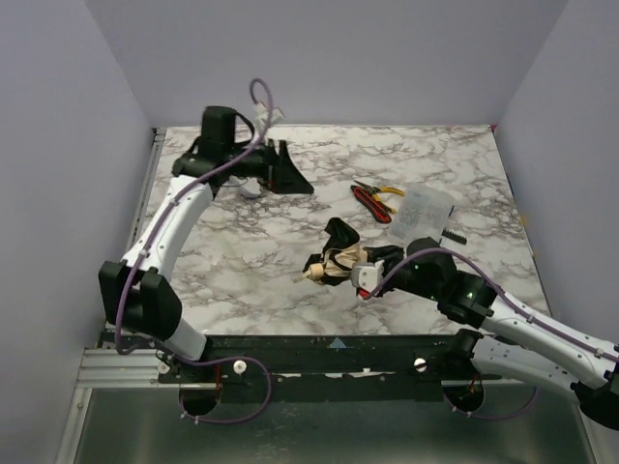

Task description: Open the umbrella

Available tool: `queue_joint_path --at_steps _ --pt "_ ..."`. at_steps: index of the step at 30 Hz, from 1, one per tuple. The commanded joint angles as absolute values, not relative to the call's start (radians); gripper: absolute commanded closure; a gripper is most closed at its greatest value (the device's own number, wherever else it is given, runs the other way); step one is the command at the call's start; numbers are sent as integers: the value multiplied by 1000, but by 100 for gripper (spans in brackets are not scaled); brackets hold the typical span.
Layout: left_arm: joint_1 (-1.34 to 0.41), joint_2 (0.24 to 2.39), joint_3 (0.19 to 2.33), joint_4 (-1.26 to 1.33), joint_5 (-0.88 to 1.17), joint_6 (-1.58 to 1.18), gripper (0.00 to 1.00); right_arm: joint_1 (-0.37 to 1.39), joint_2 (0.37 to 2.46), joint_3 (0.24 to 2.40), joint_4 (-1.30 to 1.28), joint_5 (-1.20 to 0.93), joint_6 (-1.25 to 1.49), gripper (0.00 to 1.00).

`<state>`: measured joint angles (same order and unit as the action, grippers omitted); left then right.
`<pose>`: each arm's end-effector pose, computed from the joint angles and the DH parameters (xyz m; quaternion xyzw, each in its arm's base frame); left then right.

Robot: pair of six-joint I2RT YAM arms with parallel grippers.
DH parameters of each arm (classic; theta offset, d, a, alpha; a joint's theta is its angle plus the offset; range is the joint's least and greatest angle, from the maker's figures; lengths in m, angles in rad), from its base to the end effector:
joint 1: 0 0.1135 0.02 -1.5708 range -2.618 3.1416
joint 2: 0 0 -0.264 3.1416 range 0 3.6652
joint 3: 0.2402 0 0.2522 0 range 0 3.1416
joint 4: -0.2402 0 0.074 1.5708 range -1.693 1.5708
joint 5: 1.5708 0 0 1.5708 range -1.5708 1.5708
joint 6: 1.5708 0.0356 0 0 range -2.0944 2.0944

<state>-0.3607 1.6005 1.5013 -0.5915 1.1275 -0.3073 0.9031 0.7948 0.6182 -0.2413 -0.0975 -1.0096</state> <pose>0.3127 -0.1523 0.3560 0.2480 0.7584 -0.5748 0.1817 0.1129 0.1488 0.2735 -0.6995 0.4611 0.0118 0.5458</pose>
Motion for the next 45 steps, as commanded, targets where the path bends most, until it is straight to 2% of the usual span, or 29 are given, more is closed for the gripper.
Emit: queue_joint_path --at_steps 1,6,11,14,21,25,31,34,36,39,45 --pt "-189 1441 1460 -350 1027 -249 2 902 816 706 -266 -3 -709 100" --pt "-179 1275 1347 -541 1082 200 2 863 817 769 -355 -83 -498 100" --pt "-227 1179 1261 -810 1107 522 24 816 845 845 -453 -238 -421 100" --pt "-327 1156 1248 -934 1048 653 28 816 862 850 -471 -260 -410 100" --pt "-435 1128 1206 -909 997 659 30 816 892 866 -502 -299 -406 100" --pt "-479 1135 1222 -957 974 705 37 815 899 879 -520 -293 -423 100" --pt "-524 1147 1193 -811 898 528 46 813 909 888 -522 -292 -458 100" --pt "-525 1166 1218 -807 862 491 58 813 917 899 -528 -297 -471 100" --pt "-525 1177 1234 -825 848 495 73 813 922 900 -526 -282 -471 100" --pt "-522 1175 1231 -826 804 506 100 813 918 896 -533 -263 -467 100" --pt "-403 1164 1236 -801 752 524 100 814 905 901 -591 -247 -471 100"
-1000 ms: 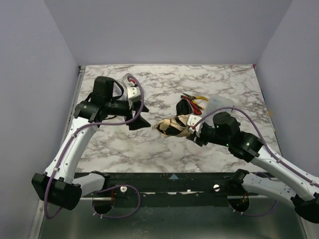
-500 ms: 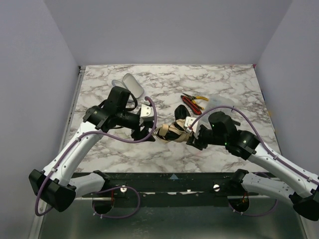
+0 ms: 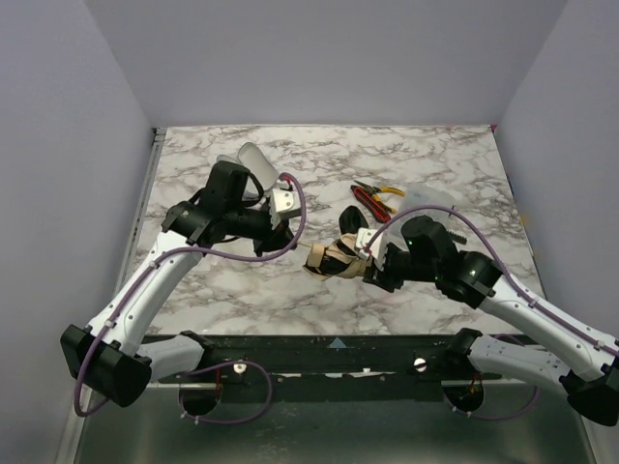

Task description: Open the umbrella

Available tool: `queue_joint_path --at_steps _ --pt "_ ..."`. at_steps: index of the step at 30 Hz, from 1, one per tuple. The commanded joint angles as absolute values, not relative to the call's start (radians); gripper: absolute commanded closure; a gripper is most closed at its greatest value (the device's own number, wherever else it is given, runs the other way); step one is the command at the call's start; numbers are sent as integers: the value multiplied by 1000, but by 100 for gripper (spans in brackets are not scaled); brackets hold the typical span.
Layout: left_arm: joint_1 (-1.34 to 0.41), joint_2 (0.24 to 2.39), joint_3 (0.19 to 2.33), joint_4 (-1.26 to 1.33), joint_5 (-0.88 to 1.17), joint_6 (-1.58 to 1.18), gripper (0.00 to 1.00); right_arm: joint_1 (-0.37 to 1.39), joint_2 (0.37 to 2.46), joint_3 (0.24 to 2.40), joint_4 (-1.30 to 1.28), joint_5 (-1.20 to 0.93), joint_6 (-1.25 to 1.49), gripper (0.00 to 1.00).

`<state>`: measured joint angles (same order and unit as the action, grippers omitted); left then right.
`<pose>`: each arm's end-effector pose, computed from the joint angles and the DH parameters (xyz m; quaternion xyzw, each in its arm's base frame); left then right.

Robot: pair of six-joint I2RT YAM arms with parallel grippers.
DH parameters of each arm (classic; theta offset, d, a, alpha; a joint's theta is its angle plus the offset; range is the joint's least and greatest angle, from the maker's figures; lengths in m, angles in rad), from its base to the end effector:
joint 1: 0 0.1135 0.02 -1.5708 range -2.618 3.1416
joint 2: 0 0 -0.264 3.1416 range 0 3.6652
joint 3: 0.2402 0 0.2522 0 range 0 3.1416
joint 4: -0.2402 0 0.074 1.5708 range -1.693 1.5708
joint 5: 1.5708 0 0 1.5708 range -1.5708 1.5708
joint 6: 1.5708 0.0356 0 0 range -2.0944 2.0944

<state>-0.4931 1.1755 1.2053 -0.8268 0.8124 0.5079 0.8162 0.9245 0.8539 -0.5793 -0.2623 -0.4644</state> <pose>0.1906 -0.1317 0.3540 0.5390 0.6748 -0.3633 0.3493 0.1275 0.1490 0.3012 -0.5772 0.6775 0.1924 0.4132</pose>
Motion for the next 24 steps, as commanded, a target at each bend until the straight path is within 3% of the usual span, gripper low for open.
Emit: queue_joint_path --at_steps 1,13,17,18,21,23,24 --pt "-366 1168 1248 -810 769 542 100 814 907 901 -602 -236 -471 100" --pt "-165 1231 1305 -802 681 711 100 810 933 878 -728 -213 -443 100" --pt "-143 1265 1330 -749 611 715 97 808 1029 952 -790 -266 -418 100" --pt "-143 1264 1337 -737 615 715 85 808 1047 970 -800 -285 -403 100" --pt "-150 1234 1348 -731 688 740 29 808 1073 1003 -803 -295 -354 100" --pt "-170 1196 1324 -714 717 766 4 808 1067 1002 -783 -268 -316 100" --pt "-182 1176 1300 -699 729 776 2 809 1068 1000 -764 -232 -268 100"
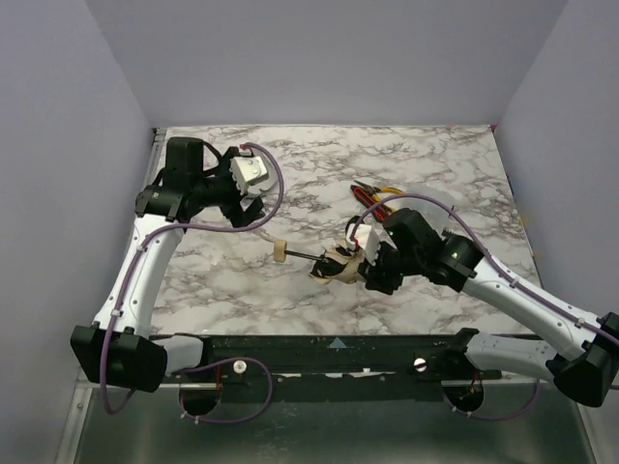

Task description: Open the umbrella

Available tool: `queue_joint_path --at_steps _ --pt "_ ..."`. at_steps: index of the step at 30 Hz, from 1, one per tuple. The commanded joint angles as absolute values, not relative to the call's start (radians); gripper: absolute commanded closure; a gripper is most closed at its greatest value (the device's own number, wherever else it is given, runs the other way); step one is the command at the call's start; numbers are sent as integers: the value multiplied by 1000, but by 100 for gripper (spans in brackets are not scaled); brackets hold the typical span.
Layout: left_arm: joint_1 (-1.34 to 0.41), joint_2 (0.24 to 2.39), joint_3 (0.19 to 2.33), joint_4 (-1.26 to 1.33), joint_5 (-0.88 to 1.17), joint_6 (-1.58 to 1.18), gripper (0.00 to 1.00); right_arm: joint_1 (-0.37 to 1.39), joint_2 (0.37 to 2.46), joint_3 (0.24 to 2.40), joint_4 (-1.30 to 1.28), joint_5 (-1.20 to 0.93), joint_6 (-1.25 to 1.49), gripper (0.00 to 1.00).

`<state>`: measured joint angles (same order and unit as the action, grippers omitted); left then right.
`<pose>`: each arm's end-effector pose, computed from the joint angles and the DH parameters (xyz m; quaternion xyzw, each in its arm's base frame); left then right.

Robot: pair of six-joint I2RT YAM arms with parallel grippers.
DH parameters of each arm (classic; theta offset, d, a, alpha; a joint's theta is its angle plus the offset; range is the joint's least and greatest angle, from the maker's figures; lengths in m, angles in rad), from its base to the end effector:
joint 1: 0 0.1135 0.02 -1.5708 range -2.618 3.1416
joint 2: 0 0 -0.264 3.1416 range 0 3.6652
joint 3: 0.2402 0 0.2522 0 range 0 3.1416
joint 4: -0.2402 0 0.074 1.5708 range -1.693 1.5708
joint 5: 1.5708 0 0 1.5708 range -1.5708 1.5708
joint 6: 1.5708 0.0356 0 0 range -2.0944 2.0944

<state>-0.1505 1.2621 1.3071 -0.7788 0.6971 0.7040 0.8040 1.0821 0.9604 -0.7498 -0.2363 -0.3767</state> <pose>0.2507 -0.0611 0.3681 0.4822 0.7240 -0.1958 0.4527 0.1441 0.1616 0.2933 -0.5529 0.7526 0.1804 0.3090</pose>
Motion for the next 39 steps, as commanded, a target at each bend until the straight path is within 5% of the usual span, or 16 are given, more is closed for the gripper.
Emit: queue_joint_path --at_steps 1,5,13,20,29,39 --pt "-194 1147 1271 -665 728 770 2 808 1075 1005 -759 -203 -245 100" --pt "-239 1015 1110 -566 793 840 1 809 1117 1047 -805 -201 -306 100" --pt "-603 931 896 -461 430 1016 3 808 1161 1115 -816 -236 -338 100" --pt "-730 1067 941 -455 236 1018 45 808 1194 1165 -822 -254 -343 100" --pt "-702 1121 881 -396 93 1071 57 809 1194 1177 -884 -211 -406 100" --pt "-423 1125 847 -411 129 1167 52 796 1170 1164 -919 -168 -422 100"
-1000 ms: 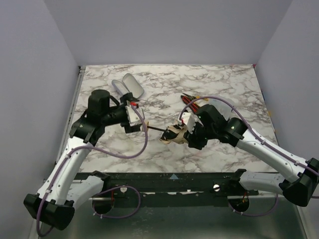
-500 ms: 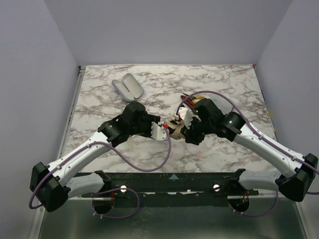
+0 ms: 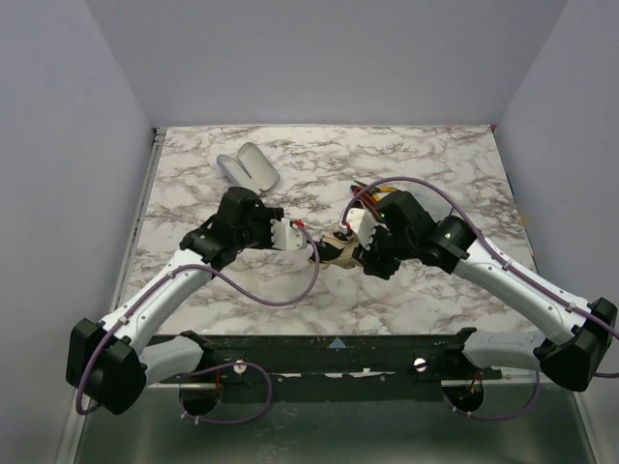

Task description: Open the umbrella

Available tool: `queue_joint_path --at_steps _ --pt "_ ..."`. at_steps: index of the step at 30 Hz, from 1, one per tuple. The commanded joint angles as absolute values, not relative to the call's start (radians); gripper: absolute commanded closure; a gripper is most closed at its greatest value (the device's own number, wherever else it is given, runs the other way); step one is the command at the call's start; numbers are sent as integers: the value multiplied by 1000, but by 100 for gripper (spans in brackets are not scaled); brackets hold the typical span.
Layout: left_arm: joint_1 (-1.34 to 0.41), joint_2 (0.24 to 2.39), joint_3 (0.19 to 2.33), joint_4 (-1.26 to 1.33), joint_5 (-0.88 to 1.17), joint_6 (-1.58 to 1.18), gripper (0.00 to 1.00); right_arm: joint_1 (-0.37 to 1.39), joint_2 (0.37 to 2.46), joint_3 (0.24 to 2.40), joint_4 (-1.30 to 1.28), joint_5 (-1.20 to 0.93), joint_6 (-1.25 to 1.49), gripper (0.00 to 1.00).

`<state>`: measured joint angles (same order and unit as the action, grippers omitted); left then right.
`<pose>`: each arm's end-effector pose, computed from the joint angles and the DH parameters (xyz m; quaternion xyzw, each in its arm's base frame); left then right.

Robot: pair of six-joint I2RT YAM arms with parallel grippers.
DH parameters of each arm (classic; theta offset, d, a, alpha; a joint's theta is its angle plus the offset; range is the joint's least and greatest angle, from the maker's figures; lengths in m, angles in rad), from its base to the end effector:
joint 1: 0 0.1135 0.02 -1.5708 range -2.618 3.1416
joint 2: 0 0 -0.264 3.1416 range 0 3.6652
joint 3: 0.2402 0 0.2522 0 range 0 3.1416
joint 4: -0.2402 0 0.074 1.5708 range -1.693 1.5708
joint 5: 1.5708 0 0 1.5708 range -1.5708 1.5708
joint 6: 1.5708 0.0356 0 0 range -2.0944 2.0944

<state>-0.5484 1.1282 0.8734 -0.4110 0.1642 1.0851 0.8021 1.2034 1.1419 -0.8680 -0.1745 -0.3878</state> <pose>0.2060 -0.1326 0.2810 0.6779 0.5875 0.0444 0.4397 0.1614 0.1758 0.3173 -0.5526 0.7676 0.1455 0.2903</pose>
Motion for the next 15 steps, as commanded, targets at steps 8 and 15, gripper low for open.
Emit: queue_joint_path --at_steps 8,15 --pt "-201 1151 831 -406 184 1304 47 762 1139 1149 -933 -150 -415 100" --pt "-15 1233 828 -371 231 1419 37 756 1088 1132 -987 -153 -447 100"
